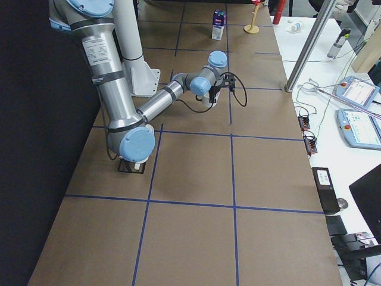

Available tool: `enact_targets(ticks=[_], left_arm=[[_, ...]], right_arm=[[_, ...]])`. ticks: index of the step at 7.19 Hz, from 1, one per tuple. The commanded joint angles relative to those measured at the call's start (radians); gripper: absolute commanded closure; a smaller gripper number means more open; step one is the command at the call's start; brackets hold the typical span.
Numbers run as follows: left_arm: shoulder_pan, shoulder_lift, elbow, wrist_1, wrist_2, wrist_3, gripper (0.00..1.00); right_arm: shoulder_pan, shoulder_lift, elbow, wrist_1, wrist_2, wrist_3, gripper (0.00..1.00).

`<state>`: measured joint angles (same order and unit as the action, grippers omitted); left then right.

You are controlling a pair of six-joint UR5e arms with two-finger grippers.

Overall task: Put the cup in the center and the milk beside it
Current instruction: 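Carry the white mug with the right gripper to the table center and set it down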

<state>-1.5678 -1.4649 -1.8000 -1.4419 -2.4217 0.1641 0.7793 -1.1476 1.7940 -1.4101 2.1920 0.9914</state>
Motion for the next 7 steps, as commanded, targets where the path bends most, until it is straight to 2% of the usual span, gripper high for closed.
enact_targets(ticks=[1, 2, 7], left_arm=[[0.0, 0.0, -0.002, 0.0, 0.0, -0.002, 0.0], [0.0, 0.0, -0.004, 0.0, 0.0, -0.002, 0.0], [0.0, -0.002, -0.007, 0.0, 0.0, -0.002, 0.0]], right_arm=[[-0.115, 0.306, -0.259, -0.009, -0.111, 0.18, 1.0], [-0.129, 0.381, -0.351, -0.009, -0.15, 0.185, 1.0], [-0.152, 0.387, -0.398, -0.015, -0.17, 0.184, 1.0]])
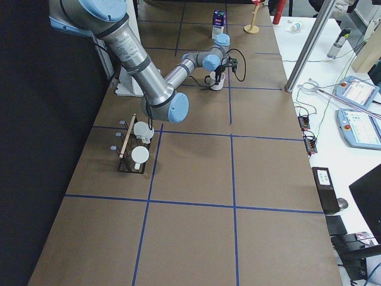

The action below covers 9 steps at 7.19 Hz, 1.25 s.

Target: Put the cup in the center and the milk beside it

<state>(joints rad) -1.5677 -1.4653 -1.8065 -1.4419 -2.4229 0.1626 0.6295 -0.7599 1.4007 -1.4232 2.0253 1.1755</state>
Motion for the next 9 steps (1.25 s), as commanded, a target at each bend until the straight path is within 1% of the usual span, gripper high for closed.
enact_targets(ticks=[1, 4, 5, 6, 7, 8, 9], left_arm=[[0.0, 0.0, -0.001, 0.0, 0.001, 0.0, 0.0], [0.0, -0.001, -0.001, 0.0, 0.001, 0.0, 0.0], [0.002, -0.003, -0.005, 0.0, -0.002, -0.002, 0.0], [0.002, -0.003, -0.016, 0.0, -0.007, -0.002, 0.0], [0.003, -0.01, -0.039, 0.003, -0.01, -0.008, 0.0], [0.012, -0.03, -0.069, 0.002, -0.016, -0.096, 0.0], [0.046, -0.065, -0.12, 0.003, -0.051, -0.2, 0.0]], right_arm=[[0.007, -0.004, -0.003, -0.002, -0.002, 0.0, 1.0], [0.019, -0.019, 0.003, -0.002, -0.003, -0.002, 1.0], [0.019, -0.021, 0.007, 0.0, -0.004, -0.002, 0.94], [0.019, -0.021, 0.011, 0.006, -0.007, -0.002, 0.45], [0.021, -0.019, 0.024, 0.007, -0.005, 0.001, 0.01], [0.022, -0.042, 0.064, 0.007, 0.001, -0.005, 0.0], [0.042, -0.086, 0.142, 0.003, 0.007, -0.007, 0.0]])
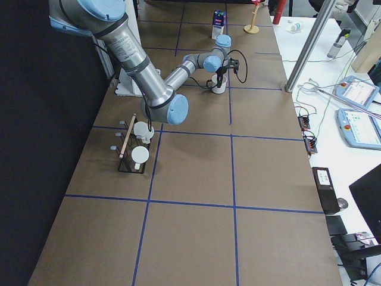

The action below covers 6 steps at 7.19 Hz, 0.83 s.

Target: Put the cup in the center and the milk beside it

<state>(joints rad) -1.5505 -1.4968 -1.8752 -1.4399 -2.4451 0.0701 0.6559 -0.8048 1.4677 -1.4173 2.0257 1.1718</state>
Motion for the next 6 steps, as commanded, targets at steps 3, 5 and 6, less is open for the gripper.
enact_targets(ticks=[3, 5, 6], left_arm=[[0.168, -0.054, -0.065, -0.072, -0.02, -0.205, 0.0], [0.249, -0.141, -0.009, -0.076, -0.005, -0.346, 0.0], [0.277, -0.145, -0.001, -0.077, 0.062, -0.354, 0.0]], right_arm=[[0.123, -0.3, 0.322, -0.003, 0.124, -0.026, 0.0], [0.133, -0.369, 0.364, 0.0, 0.128, -0.058, 0.0], [0.133, -0.369, 0.364, 0.0, 0.125, -0.058, 0.0]])
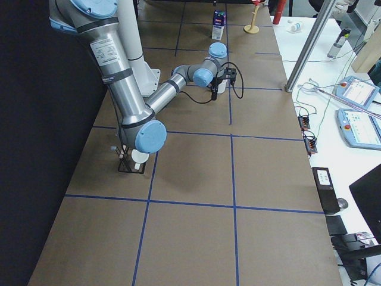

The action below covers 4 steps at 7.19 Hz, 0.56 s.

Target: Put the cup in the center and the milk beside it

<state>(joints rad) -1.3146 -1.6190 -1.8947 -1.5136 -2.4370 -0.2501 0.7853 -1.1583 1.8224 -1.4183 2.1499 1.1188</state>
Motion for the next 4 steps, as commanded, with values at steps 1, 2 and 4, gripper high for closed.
enact_targets(ticks=[1, 2, 4], left_arm=[[0.064, -0.033, 0.023, -0.003, 0.097, -0.034, 0.0], [0.078, -0.047, 0.051, -0.003, 0.11, -0.037, 0.0], [0.096, -0.085, 0.104, -0.005, 0.11, -0.04, 0.0]], right_arm=[[0.003, -0.017, 0.009, 0.001, -0.001, -0.005, 0.0], [0.003, -0.017, 0.009, 0.001, -0.004, -0.005, 0.0], [0.003, -0.02, 0.011, 0.002, -0.007, -0.005, 0.0]])
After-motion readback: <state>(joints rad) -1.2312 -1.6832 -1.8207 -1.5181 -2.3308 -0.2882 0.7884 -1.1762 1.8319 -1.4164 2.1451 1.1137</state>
